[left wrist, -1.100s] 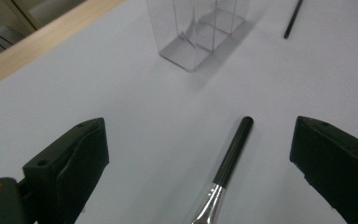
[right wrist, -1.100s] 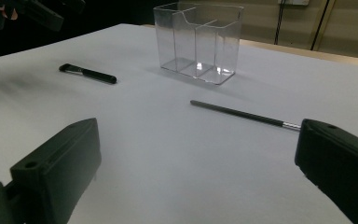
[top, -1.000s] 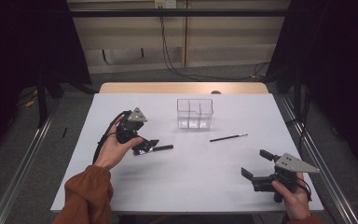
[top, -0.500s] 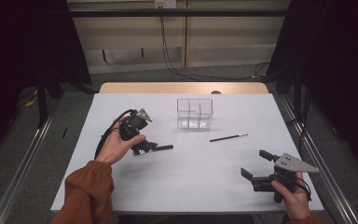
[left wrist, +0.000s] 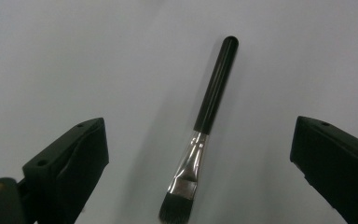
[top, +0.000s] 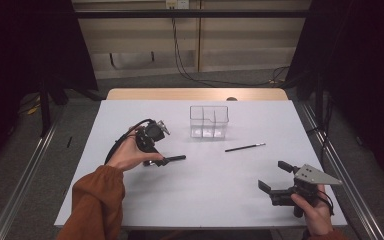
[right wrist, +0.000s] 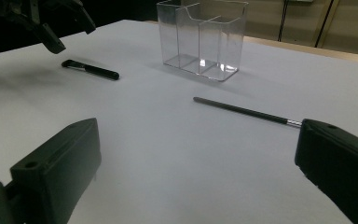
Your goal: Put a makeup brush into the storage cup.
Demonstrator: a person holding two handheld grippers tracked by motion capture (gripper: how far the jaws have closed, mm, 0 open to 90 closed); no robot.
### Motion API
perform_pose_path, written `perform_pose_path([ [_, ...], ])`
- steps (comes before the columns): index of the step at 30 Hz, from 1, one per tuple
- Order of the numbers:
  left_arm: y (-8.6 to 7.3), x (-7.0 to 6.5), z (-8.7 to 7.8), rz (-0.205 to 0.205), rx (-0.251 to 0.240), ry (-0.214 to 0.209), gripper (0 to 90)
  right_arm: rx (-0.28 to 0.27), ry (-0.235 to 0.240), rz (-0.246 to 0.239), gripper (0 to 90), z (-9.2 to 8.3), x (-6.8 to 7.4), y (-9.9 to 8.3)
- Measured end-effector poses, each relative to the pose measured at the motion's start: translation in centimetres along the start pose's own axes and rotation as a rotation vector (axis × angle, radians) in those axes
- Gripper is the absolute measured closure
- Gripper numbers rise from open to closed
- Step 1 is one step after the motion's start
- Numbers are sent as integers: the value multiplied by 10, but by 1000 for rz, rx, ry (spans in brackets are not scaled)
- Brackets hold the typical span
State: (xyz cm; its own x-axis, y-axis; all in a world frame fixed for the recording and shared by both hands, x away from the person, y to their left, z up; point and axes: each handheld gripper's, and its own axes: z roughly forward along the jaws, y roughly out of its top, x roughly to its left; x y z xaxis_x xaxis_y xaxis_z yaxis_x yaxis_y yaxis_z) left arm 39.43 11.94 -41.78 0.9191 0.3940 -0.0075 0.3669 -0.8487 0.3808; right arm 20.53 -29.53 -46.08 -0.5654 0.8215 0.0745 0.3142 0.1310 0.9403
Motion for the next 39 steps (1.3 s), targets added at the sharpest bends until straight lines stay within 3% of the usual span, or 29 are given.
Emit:
perform_pose_path([
  [2,0,0,4,-3,17,-2,43,0,0,-1,0,0,0,0],
  [3,1,0,8,-3,49,-2,35,1,0,-2,0,0,0,0],
  [12,1,-1,19,12,98,-12,75,1,0,-4,0,0,0,0],
  [14,1,0,21,23,105,-9,156,3,-2,-4,0,0,0,0],
  [18,2,3,28,25,126,-12,179,5,-3,-6,0,1,1,0],
  [27,4,2,36,68,169,-37,339,5,-1,-7,0,0,1,0],
  [32,5,3,36,70,179,-54,401,4,0,-6,0,0,1,0],
  [36,12,4,38,74,227,-64,439,7,2,-13,0,1,2,0],
  [39,14,5,38,76,250,-66,538,7,4,-15,0,1,2,0],
])
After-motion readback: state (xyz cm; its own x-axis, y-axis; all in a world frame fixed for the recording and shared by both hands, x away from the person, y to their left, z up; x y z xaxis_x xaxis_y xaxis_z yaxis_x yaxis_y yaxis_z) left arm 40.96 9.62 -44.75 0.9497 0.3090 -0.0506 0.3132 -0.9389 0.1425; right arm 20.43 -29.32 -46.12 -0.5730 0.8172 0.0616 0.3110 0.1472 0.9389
